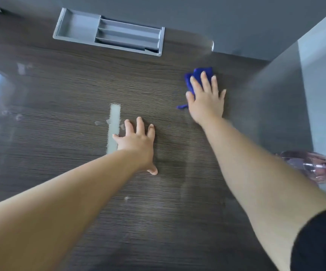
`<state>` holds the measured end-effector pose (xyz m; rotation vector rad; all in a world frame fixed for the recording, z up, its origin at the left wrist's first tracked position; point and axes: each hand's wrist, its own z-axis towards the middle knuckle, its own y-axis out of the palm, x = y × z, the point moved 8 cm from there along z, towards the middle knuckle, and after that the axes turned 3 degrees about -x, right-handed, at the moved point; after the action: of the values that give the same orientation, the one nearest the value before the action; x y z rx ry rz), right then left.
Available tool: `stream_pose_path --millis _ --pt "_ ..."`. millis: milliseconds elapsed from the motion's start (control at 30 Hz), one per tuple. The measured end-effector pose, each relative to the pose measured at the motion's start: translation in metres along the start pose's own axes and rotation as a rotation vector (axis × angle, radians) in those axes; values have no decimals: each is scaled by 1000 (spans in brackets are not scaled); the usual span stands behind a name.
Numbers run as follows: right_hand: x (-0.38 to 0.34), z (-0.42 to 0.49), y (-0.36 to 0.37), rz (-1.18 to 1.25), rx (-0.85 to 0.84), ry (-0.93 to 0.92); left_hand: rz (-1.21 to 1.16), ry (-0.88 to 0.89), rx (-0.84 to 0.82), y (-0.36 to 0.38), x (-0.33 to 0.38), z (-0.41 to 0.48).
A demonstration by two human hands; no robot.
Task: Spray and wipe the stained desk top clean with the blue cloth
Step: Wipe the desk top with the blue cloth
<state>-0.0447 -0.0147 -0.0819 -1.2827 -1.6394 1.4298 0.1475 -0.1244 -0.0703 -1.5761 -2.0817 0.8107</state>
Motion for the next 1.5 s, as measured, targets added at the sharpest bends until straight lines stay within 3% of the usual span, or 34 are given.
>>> stream_pose_path --millis 133,300,400,500,667,767,967,1100,1200,1367,1500 --pt "30 8 -4 38 -30 15 -24 -10 3 1 0 2" --pt "35 -141 26 4 75 -36 -46 -12 18 -1 1 2" --pt "25 -209 47 -35 15 -104 -61 -2 25 -2 1 1" --pt "21 -176 39 -24 12 -153 -76 0 33 -3 1 0" --pt "43 -50 9 35 -34 47 -137 -7 83 -1 -2 -1" --pt "47 -45 10 54 -76 49 -211 14 145 3 -6 -4" --pt "50 -221 44 -34 40 -60 -250 107 293 9 6 -26" --pt "43 -320 73 -37 -29 -93 -177 238 267 29 37 -44" --pt "44 -287 65 -49 -23 -103 -159 301 239 51 51 -59" --pt "66 -196 40 -5 -23 158 -97 318 239 84 49 -83" --pt "62 -236 54 -6 2 152 -87 312 255 103 36 -98"
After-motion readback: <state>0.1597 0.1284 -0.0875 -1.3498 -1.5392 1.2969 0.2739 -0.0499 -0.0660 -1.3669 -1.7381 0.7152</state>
